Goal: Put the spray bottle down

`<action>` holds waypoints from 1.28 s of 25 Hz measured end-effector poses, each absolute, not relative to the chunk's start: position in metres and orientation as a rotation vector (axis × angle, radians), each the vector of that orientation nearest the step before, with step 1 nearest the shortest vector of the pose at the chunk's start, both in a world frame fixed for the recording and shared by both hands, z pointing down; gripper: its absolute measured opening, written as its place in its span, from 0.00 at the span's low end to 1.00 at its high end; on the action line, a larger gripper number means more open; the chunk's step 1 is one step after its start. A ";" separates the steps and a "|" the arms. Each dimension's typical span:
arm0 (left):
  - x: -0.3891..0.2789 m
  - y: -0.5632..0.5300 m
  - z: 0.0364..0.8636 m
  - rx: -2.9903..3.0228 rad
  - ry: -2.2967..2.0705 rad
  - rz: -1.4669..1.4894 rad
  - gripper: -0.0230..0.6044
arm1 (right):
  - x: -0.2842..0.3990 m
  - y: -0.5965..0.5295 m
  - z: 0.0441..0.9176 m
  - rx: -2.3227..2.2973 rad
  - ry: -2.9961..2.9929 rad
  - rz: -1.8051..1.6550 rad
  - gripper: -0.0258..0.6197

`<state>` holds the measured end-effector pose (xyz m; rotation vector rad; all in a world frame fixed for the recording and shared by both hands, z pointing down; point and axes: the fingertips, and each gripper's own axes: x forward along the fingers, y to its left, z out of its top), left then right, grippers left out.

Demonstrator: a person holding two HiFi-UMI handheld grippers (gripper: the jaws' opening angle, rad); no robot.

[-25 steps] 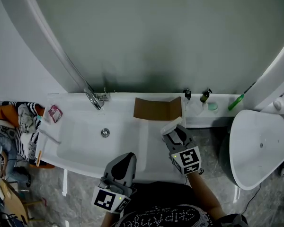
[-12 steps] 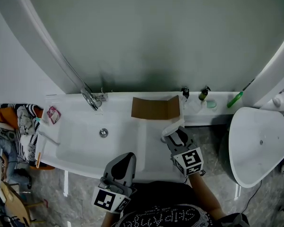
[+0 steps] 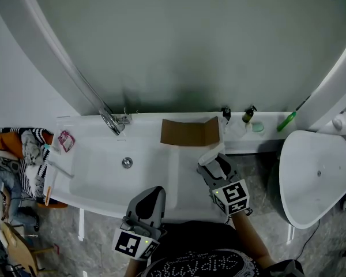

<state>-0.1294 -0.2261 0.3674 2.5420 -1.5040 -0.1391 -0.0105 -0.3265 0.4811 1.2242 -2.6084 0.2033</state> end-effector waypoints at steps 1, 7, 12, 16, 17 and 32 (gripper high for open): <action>-0.129 -0.226 0.367 2.541 -1.504 -0.141 0.04 | -0.010 -0.323 0.482 1.217 -2.609 0.217 0.38; -0.130 -0.226 0.366 2.542 -1.500 -0.148 0.04 | 0.007 -0.302 0.467 1.271 -2.620 0.248 0.38; -0.127 -0.226 0.365 2.554 -1.481 -0.150 0.04 | 0.019 -0.285 0.411 1.348 -2.761 0.194 0.38; -0.124 -0.226 0.363 2.564 -1.468 -0.158 0.04 | 0.028 -0.264 0.359 1.434 -2.843 0.039 0.28; -0.124 -0.225 0.364 2.567 -1.467 -0.156 0.04 | 0.031 -0.258 0.353 1.460 -2.838 0.004 0.12; -0.108 -0.212 0.375 2.590 -1.391 -0.112 0.04 | 0.055 -0.205 0.390 1.517 -2.708 0.155 0.07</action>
